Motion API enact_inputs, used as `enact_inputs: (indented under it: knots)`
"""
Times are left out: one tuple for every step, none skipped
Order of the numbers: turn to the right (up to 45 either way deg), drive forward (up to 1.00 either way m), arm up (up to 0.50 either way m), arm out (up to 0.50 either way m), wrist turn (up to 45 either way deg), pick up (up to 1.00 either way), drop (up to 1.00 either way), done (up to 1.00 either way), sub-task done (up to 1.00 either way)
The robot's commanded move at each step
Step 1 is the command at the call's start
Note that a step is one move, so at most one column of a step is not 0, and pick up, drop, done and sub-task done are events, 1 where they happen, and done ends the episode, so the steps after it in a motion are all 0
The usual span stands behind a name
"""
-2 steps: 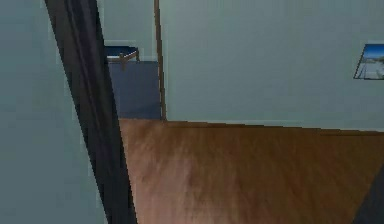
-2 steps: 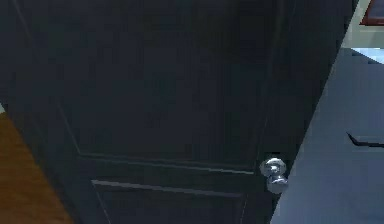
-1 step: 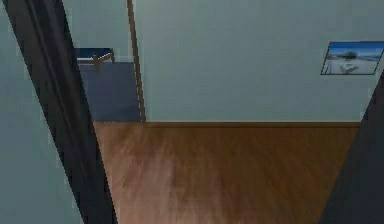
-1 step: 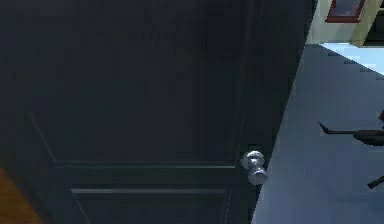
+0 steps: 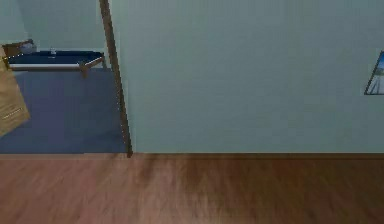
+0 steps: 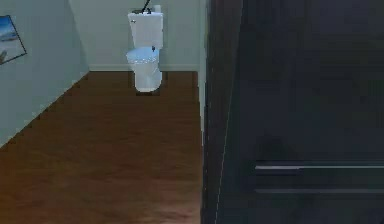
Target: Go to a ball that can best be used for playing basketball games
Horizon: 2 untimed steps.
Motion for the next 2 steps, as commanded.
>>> enact_inputs:
  knots:
    - [-45.0,0.00,0.00,0.00,0.0,0.00,0.00,0.00,0.00]
    - [0.0,1.00,0.00,0.00,0.0,0.00,0.00,0.00,0.00]
